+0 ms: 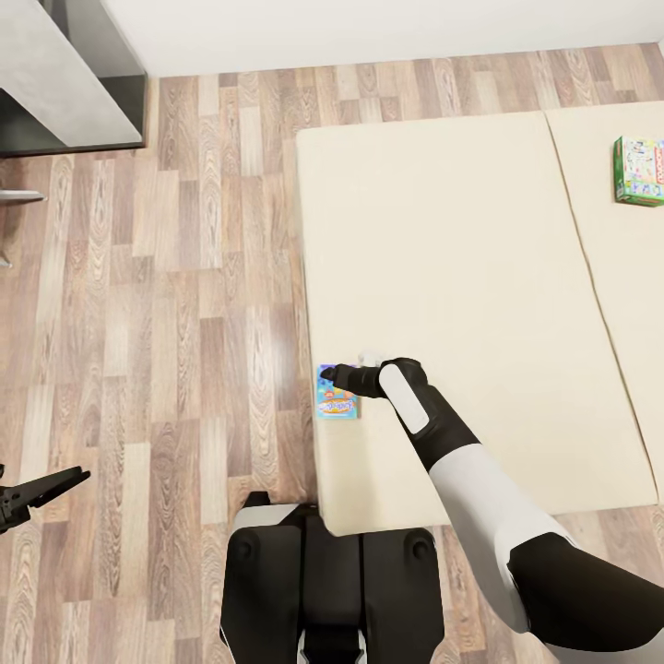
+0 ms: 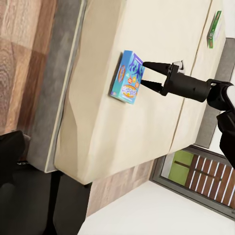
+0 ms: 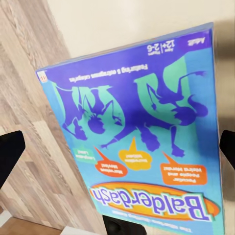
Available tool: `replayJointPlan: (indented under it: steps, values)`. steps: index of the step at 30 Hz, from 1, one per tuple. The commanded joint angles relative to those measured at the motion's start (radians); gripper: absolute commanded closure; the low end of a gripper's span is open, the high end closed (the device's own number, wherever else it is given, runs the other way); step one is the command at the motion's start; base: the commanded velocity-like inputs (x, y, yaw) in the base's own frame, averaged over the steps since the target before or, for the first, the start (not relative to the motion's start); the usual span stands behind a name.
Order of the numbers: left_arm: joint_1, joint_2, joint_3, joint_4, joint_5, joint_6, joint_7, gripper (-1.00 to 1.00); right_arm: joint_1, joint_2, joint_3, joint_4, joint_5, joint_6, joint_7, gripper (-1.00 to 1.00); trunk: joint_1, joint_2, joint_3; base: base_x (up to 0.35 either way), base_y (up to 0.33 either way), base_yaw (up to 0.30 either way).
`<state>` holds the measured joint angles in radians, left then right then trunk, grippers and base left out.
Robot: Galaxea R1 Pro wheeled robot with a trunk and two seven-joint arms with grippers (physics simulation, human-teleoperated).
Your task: Put all the toys in the child's room - the three board games (two on the bed and one on the table), the two jigsaw puzzles on the table, and the tennis ball on the table - inside the toy box on the table in the child's room.
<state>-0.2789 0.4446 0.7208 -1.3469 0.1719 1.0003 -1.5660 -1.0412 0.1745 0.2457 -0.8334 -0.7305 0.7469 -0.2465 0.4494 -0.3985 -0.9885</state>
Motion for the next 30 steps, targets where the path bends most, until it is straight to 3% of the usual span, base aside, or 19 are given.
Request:
replayJointPlan:
  steps: [1,30]
  values:
    - [0.0,0.0,0.0,0.0,-0.002,0.011,-0.005,-1.0,0.0,0.0,0.001,-0.001,-0.01,0.002,-0.01,-1.0,0.001,-0.002,-0.001,0.0,0.08,0.0]
    - [0.0,0.0,0.0,0.0,-0.002,0.011,-0.005,-1.0,0.0,0.0,0.001,-0.001,-0.01,0.002,-0.01,-1.0,0.001,-0.002,-0.001,0.0,0.062,0.0]
